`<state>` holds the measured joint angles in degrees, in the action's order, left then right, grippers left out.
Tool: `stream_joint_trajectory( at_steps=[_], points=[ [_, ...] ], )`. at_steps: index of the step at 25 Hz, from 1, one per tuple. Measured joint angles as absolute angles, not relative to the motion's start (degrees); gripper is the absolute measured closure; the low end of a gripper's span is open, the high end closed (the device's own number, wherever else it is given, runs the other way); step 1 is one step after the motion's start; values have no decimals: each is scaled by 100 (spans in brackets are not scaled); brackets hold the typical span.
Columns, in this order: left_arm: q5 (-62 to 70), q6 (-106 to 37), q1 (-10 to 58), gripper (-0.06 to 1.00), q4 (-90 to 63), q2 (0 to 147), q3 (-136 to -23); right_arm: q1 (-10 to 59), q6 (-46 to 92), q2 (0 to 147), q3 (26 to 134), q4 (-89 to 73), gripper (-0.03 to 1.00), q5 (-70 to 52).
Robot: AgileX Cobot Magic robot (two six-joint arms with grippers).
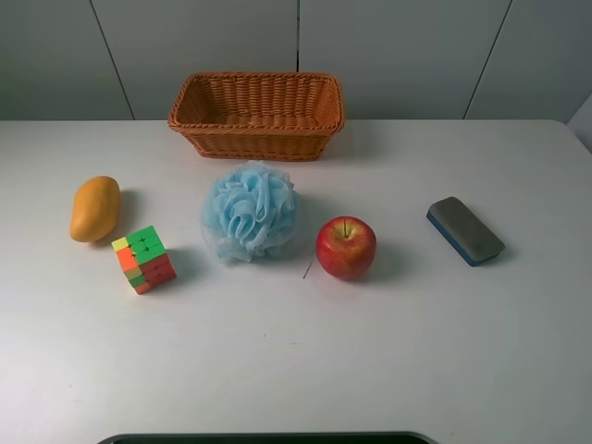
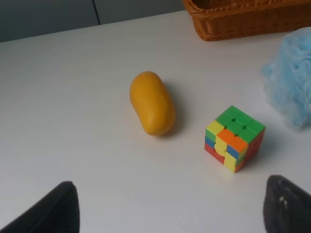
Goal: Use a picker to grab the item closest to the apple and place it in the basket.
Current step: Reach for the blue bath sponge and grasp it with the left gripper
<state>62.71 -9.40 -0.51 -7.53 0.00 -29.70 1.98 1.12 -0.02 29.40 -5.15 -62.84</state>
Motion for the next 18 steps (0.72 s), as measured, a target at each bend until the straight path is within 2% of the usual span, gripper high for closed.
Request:
stream_joint_trajectory(
  at_steps=[18],
  points=[
    [6271,-940,-51,22,-753,0,-2970,198,112,-2,2940,-515,27,-6284]
  ],
)
